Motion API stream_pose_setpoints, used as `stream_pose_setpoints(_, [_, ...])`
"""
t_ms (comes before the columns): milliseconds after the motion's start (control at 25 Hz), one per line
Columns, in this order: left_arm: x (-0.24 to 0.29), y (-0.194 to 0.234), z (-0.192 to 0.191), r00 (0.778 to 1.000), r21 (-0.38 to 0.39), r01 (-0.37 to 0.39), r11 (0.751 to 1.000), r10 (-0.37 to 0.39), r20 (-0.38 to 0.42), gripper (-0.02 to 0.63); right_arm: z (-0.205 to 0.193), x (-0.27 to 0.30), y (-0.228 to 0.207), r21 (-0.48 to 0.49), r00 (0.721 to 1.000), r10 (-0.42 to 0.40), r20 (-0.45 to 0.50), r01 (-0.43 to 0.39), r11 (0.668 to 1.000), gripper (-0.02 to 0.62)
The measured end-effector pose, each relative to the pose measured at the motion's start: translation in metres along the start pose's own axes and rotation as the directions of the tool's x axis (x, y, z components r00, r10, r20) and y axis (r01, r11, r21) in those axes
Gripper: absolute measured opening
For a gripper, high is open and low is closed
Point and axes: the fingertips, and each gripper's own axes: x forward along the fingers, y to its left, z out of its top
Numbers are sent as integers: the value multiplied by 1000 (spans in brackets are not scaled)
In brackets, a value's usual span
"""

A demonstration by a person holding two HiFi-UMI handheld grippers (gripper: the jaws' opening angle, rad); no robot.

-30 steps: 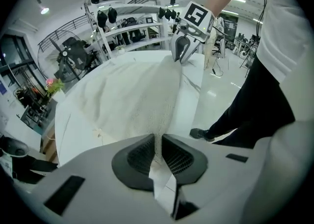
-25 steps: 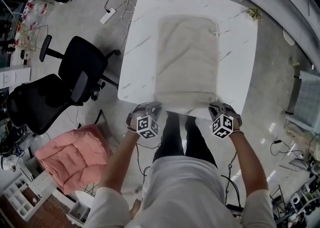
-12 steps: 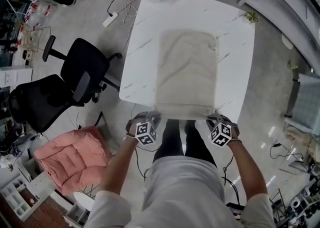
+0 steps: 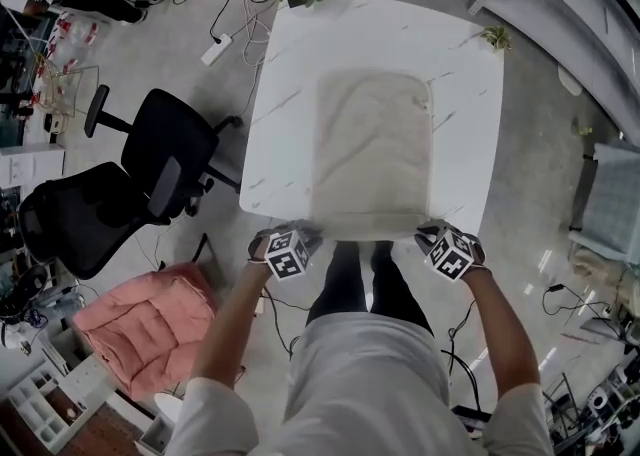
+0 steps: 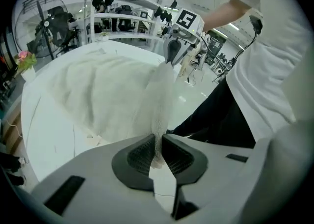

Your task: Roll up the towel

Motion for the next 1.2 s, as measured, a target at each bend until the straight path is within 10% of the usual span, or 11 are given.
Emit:
stream_pose_setpoints(520, [-11,52,20,998,5,61,998,-61,-5,66,25,-2,-52,12,1000,1,0,-1,1000,54])
stream_pose_setpoints(880, [-6,105,29,990,29,-143,989,143,2,78,37,8,-91,11,996,-90,-6,90,996,58])
stream_pose_setpoints(1200, [-2,137,28,955,-4,-297,955,297,-1,224,39,15,-118,10,977,-214,3,214,977,154])
